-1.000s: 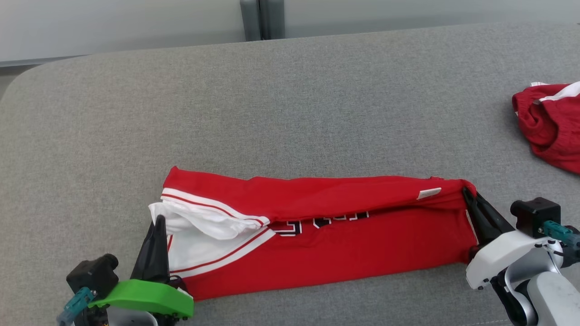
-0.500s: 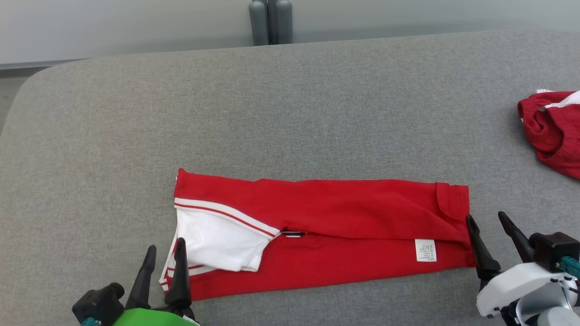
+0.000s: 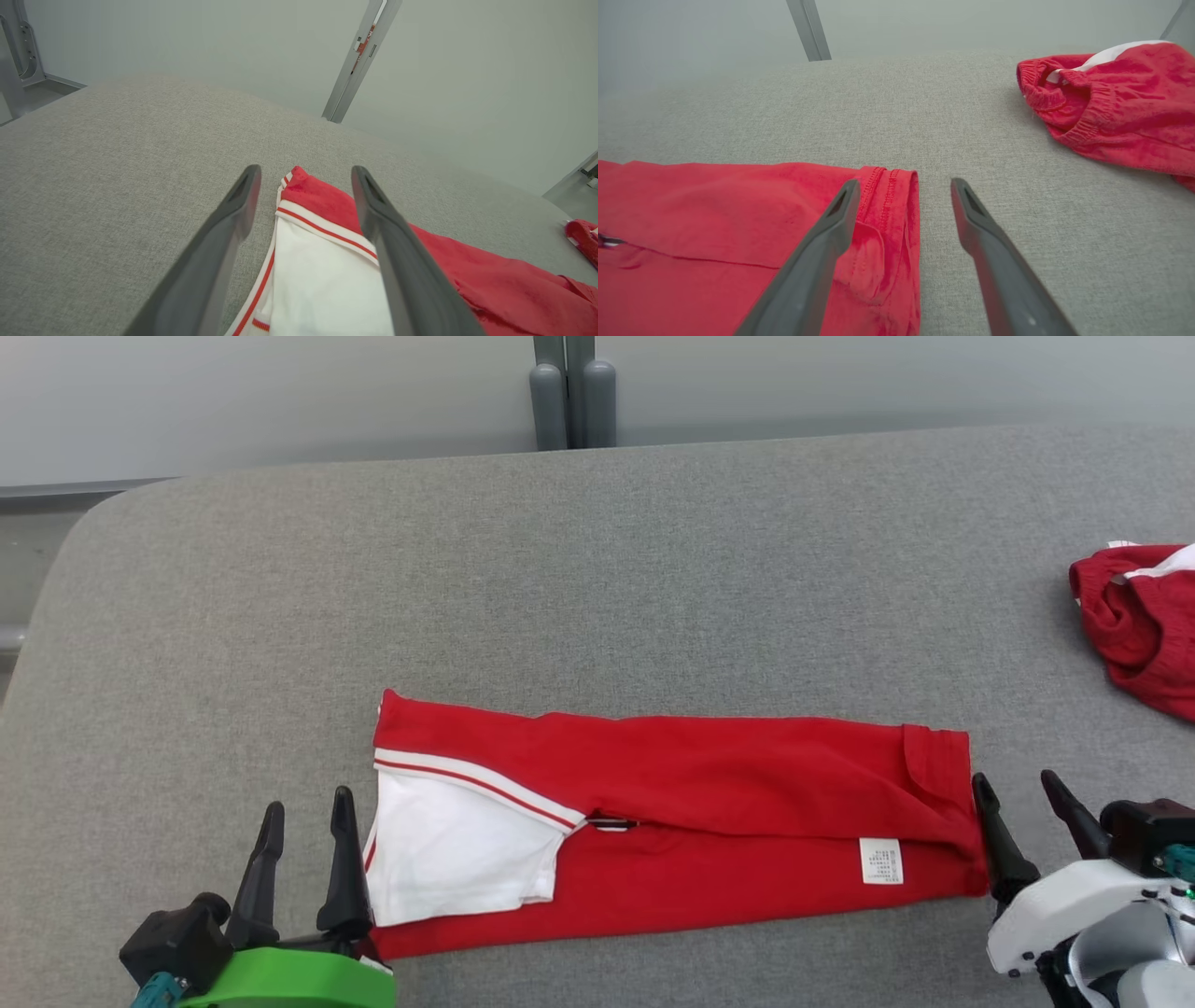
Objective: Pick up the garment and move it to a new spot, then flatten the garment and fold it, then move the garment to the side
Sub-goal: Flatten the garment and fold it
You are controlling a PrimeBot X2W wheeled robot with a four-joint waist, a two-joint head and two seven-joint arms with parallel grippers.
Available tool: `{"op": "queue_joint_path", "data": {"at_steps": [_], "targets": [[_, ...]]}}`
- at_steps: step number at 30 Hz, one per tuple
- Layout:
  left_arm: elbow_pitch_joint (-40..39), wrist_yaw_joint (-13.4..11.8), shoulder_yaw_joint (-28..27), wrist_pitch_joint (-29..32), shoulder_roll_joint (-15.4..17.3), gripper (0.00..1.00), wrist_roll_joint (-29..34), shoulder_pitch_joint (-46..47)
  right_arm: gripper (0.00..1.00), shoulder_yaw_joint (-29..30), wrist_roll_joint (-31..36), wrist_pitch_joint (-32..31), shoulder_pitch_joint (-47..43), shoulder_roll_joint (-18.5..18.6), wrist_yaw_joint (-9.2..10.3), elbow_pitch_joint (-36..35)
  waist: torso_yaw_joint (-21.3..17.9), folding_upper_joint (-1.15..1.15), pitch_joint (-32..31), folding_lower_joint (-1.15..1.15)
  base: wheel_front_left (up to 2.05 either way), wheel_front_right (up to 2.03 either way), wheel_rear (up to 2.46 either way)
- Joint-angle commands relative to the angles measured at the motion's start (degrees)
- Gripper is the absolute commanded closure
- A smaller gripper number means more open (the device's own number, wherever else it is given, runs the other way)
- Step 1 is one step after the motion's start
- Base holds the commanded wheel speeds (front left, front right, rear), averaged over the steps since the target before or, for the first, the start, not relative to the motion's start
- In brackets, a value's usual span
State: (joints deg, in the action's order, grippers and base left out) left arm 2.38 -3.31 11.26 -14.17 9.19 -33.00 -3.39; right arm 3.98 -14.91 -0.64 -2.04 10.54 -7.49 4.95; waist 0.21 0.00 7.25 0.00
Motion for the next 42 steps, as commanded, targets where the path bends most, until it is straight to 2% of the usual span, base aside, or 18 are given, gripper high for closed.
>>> {"op": "queue_joint_path", "data": {"at_steps": [1,6,14,21,22,24,25,26,34,37,42], "targets": [[0.3,-0.4,0.1,-0.1,-0.1,0.00,0.2,1.0,0.00,-0.4,-0.3,-1.1,1.2,0.0,0.01,1.2,0.2,0.00,0.0,0.00,0.00,0.00,0.00],[0.9,-0.8,0.4,-0.4,-0.4,0.00,1.0,1.8,0.00,0.0,-0.1,-5.3,3.9,0.4,0.01,7.4,1.5,0.00,0.0,0.00,0.00,0.00,0.00],[1.1,-0.6,-0.8,-0.7,-0.8,0.00,1.1,2.2,0.00,0.2,-2.5,-6.4,5.6,0.0,0.01,14.3,2.7,0.00,0.4,0.00,0.00,0.00,0.00],[1.3,-0.5,-1.3,-0.9,-1.0,0.00,1.4,2.3,0.00,-3.4,-5.6,-9.6,6.9,-0.7,0.00,17.8,2.5,0.00,0.6,0.00,0.00,0.00,0.00],[1.3,-0.5,-1.3,-0.9,-1.1,0.00,1.5,2.4,0.54,-3.9,-6.4,-10.1,7.0,-0.7,0.00,18.0,2.4,0.00,0.6,0.00,0.00,0.00,0.00],[1.3,-0.5,-1.4,-1.0,-1.1,0.00,1.5,2.4,0.75,-4.8,-7.6,-10.6,7.3,-0.4,-0.01,18.2,2.2,0.00,0.6,0.00,0.00,0.00,0.00],[1.3,-0.5,-1.5,-1.0,-1.2,0.00,1.5,2.4,0.91,-5.2,-8.0,-10.7,7.4,-0.1,0.00,18.3,2.1,0.00,0.7,0.00,0.00,0.00,0.00],[1.4,-0.5,-1.6,-1.0,-1.2,0.00,1.5,2.4,1.00,-5.5,-8.2,-10.7,7.6,0.0,0.00,18.3,2.0,0.00,0.7,0.00,0.00,0.00,0.00],[1.3,-0.3,-2.0,-1.0,-1.5,0.00,1.8,2.0,1.00,-5.2,-11.7,-10.3,9.4,3.2,0.06,15.5,-0.1,0.00,0.3,0.00,0.00,0.00,0.00],[1.3,-0.3,-2.2,-1.0,-1.3,0.00,2.0,1.9,1.00,-3.6,-12.7,-11.4,8.6,6.3,0.06,13.5,-1.0,0.00,0.0,0.00,0.00,0.00,0.00],[1.2,-0.4,-2.2,-1.0,-1.2,0.00,2.2,1.6,1.00,1.0,-13.0,-13.5,6.8,9.4,0.06,9.8,-2.3,0.00,-0.4,0.00,0.00,0.00,0.00]]}}
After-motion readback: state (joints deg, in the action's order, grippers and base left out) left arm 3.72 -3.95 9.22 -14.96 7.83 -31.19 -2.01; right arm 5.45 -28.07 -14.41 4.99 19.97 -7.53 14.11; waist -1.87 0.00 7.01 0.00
